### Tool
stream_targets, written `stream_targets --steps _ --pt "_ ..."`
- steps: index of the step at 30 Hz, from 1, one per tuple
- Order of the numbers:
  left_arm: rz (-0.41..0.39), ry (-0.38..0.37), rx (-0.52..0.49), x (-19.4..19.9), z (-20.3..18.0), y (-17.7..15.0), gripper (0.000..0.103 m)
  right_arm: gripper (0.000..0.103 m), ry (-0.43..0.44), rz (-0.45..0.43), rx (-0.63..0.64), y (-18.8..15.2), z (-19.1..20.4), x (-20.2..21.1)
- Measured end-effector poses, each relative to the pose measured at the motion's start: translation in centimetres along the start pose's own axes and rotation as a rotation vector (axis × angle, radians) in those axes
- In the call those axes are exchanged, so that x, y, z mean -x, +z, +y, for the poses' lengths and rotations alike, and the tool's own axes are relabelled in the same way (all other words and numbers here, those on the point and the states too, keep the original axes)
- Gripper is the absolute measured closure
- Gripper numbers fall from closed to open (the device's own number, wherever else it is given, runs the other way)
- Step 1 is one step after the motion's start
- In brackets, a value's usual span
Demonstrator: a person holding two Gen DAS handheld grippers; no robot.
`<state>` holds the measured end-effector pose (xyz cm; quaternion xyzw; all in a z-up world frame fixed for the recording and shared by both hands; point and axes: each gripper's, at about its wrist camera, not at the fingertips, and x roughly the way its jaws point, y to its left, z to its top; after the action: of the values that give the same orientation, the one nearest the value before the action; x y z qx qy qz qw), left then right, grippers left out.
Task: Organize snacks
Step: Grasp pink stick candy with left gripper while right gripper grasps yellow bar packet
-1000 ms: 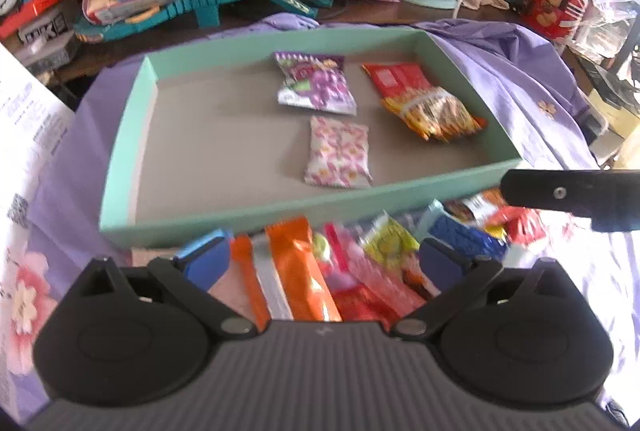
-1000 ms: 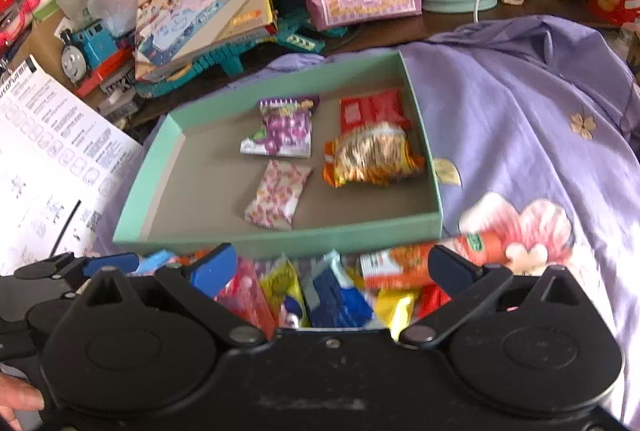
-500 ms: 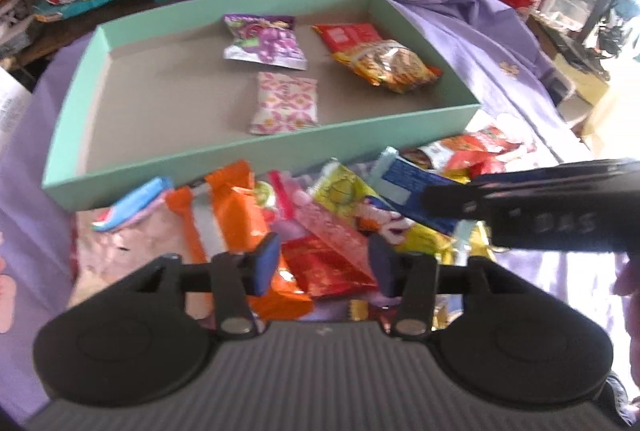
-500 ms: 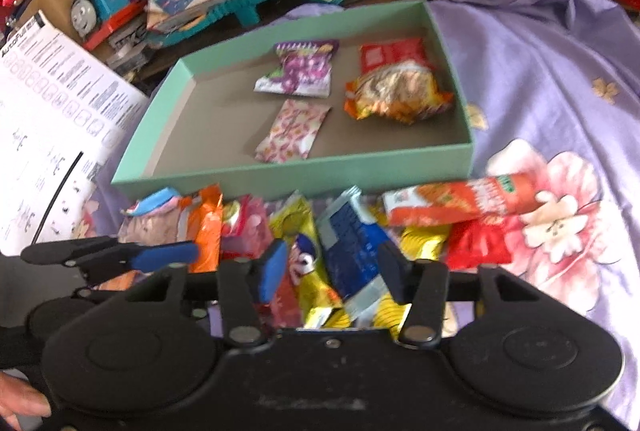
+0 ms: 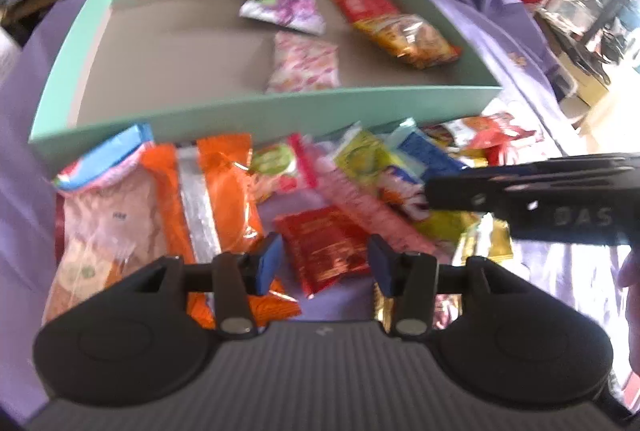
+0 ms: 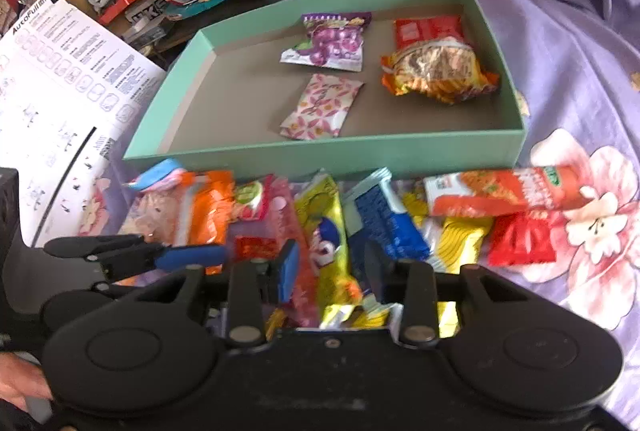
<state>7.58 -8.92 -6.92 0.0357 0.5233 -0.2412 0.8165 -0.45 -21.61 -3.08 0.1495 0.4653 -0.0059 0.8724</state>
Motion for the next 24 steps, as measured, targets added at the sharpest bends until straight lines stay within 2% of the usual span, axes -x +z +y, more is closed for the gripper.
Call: stream_targets --steps 3,7,9,13,18,24 --pt "-0.004 -0.010 0.031 0.2 0.4 0.4 0.055 0.067 -0.010 -0.021 -0.026 0.6 -1.0 0.3" --pt "-0.031 -0.040 0.016 0.6 -0.9 1.6 0.055 0.067 -0.036 -0.033 -0.061 1.2 -2.6 0.5" --pt "-0.031 -0.023 -0.009 0.0 -2.0 2.2 0.056 0.067 -0.030 -0.031 -0.090 1.2 -3.4 0.5" --pt "0.024 -0.011 -0.017 -2.2 -3.3 2.7 0.056 0.067 -0.027 -0.035 -0.116 0.7 -4.4 0.6" --pt "0.003 0.062 -0.091 -2.8 -4.2 1.9 0.044 0.065 -0.054 -0.044 -0.146 0.1 -6.3 0.9" --pt "-0.005 0.055 -0.071 -2.1 -3.4 1.0 0.046 0.065 -0.047 -0.036 -0.193 -1.2 -7.9 0.7"
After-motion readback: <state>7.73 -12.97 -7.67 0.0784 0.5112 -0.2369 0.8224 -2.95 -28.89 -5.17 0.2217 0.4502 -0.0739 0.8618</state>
